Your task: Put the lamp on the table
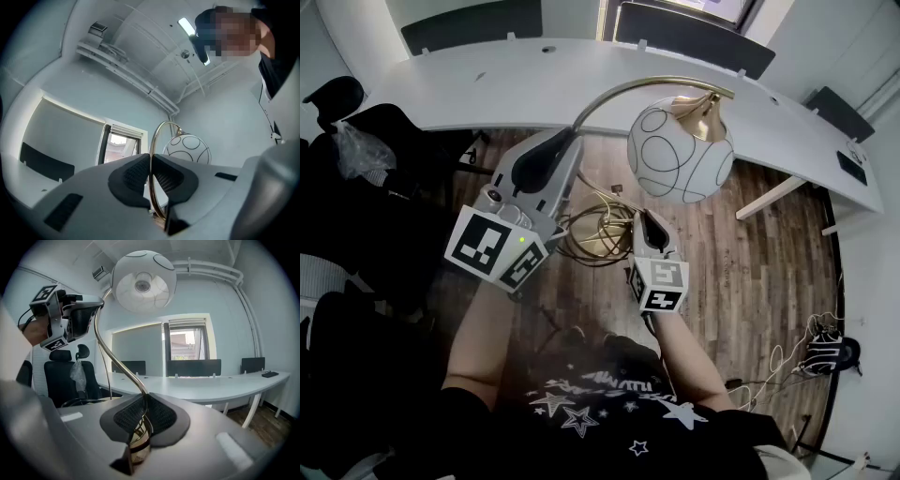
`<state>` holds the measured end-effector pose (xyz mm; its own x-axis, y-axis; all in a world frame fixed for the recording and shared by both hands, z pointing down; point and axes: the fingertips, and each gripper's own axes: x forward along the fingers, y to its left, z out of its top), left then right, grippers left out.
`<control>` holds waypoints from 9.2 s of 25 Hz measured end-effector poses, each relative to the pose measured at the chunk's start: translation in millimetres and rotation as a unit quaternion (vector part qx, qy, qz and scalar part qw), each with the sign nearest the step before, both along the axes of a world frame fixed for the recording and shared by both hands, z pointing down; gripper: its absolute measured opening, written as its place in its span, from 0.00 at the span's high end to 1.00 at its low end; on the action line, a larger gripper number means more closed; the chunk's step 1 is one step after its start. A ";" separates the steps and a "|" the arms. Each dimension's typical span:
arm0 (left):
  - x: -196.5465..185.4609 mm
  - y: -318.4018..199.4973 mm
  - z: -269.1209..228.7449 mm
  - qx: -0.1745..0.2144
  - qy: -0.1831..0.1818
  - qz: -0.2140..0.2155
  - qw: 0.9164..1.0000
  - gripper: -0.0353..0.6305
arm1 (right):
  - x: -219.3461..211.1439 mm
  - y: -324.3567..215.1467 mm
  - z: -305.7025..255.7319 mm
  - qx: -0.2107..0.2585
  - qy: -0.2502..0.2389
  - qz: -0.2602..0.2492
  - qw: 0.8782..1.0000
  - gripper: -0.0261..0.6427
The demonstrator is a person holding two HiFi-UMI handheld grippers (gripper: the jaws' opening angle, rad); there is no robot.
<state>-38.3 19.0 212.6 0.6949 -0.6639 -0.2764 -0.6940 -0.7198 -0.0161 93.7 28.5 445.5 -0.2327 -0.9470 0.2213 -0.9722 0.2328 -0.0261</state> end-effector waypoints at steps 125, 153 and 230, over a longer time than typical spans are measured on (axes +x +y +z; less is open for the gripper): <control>11.8 -439.7 17.4 0.002 -0.036 0.050 0.998 0.90 | 6.0 -472.5 14.1 0.010 0.005 0.006 1.000 0.91; -5.3 -547.5 61.4 -0.026 -0.041 0.090 0.995 0.90 | -11.1 -576.0 58.7 -0.027 0.009 0.040 0.999 0.91; -23.8 -693.9 132.6 -0.092 -0.052 0.024 0.994 0.90 | -11.8 -691.6 120.8 -0.144 0.028 -0.033 0.989 0.88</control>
